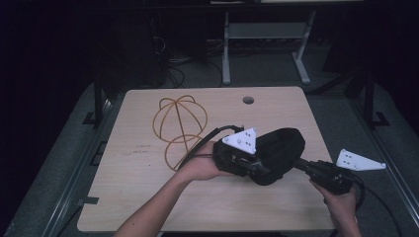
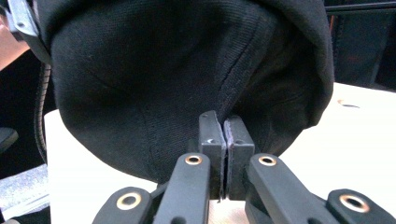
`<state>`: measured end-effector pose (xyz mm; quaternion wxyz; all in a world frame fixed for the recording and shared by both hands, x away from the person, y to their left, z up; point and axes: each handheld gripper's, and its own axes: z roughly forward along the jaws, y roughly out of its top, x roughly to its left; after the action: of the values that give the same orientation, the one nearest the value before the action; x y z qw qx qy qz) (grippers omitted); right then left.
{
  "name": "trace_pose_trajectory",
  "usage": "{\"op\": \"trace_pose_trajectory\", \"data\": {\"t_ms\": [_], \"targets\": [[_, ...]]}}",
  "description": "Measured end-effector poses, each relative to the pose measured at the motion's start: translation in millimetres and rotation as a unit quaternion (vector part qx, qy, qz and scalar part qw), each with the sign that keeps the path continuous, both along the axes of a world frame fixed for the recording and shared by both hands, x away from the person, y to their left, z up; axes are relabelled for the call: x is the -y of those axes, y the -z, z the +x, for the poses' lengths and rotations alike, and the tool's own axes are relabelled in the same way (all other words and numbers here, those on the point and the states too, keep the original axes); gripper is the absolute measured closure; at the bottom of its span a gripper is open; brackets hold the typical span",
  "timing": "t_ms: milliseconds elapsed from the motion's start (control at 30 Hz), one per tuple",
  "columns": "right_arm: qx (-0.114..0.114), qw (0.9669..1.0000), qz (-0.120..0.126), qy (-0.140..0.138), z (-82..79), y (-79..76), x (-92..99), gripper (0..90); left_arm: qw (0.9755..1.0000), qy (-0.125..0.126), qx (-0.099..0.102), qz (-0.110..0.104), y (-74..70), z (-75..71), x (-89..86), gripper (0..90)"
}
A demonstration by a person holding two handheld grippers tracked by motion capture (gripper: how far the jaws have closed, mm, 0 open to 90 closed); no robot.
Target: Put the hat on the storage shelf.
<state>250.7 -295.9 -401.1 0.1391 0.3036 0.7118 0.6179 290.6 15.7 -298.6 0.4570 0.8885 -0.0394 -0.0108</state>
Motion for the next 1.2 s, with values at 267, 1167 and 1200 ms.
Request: {"op": "trace_pose_trajectory", "data": {"t_ms": [267, 1167, 1200], "targets": [[-0.013, 0.9997, -0.02, 0.001, 0.0, -9.3, 2.1, 88.5, 0.9991, -0.039, 0.007, 0.017, 5.8, -0.3, -9.0, 62.3], [-0.019, 0.9972, -0.068, 0.027, -2.7, -33.0, 22.1, 88.5, 0.9914, -0.126, 0.032, 0.014, 24.4, -11.9, -76.1, 46.2], [-0.017, 0.997, -0.071, 0.028, -2.7, -34.3, 22.2, 88.5, 0.991, -0.129, 0.032, 0.017, 26.1, -12.3, -78.2, 46.2]]}}
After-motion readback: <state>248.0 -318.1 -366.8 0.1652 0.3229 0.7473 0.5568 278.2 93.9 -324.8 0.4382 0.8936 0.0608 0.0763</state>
